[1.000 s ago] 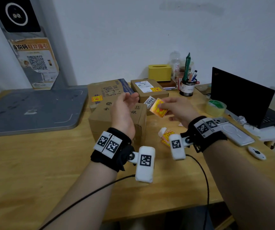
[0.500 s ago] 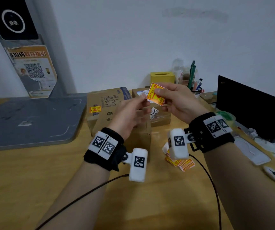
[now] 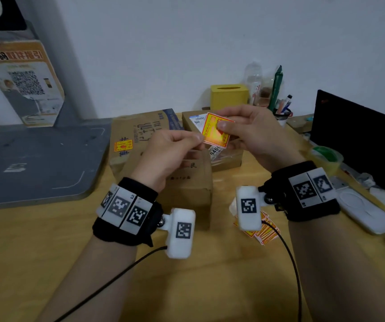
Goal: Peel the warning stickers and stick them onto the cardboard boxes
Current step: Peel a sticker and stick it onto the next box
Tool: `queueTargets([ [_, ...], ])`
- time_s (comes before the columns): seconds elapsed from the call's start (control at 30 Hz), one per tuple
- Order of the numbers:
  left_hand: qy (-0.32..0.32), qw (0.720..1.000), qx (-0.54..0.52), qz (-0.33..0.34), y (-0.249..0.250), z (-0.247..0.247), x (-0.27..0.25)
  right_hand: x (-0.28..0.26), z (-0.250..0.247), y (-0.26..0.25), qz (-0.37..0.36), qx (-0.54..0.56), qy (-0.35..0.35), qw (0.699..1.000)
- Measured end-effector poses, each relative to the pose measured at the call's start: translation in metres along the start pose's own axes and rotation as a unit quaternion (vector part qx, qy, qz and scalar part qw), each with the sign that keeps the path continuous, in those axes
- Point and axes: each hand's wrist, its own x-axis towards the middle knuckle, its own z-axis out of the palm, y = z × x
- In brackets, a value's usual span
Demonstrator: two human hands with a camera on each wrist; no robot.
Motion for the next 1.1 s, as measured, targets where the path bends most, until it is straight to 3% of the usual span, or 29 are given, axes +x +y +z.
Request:
queueTargets([
  [0.23,-0.014,0.998,0.057,0.01,0.0,0.011,-0.012,-0.017,-0.022,0.004,0.048,-0.029,-0.007,0.998],
  [0.43,-0.041,0.992,0.119,-0.023,0.005,0.031,-0.02,-0.037,-0.051,0.008,0.078,-0.086,0.016,0.993],
  [0.67,-0.07,0.99,0.117,-0.046,0.009,0.051,-0.03,-0.054,-0.07,0.006,0.102,-0.083,0.063,0.989],
  [0.87,-0.047,0.986,0.15,-0.051,0.012,0.052,-0.034,-0.053,-0.082,0.017,0.106,-0.127,0.142,0.976],
  [1.1,-0.032,0.986,0.153,-0.049,0.014,0.037,-0.035,-0.057,-0.073,0.038,0.212,-0.218,0.063,0.95],
])
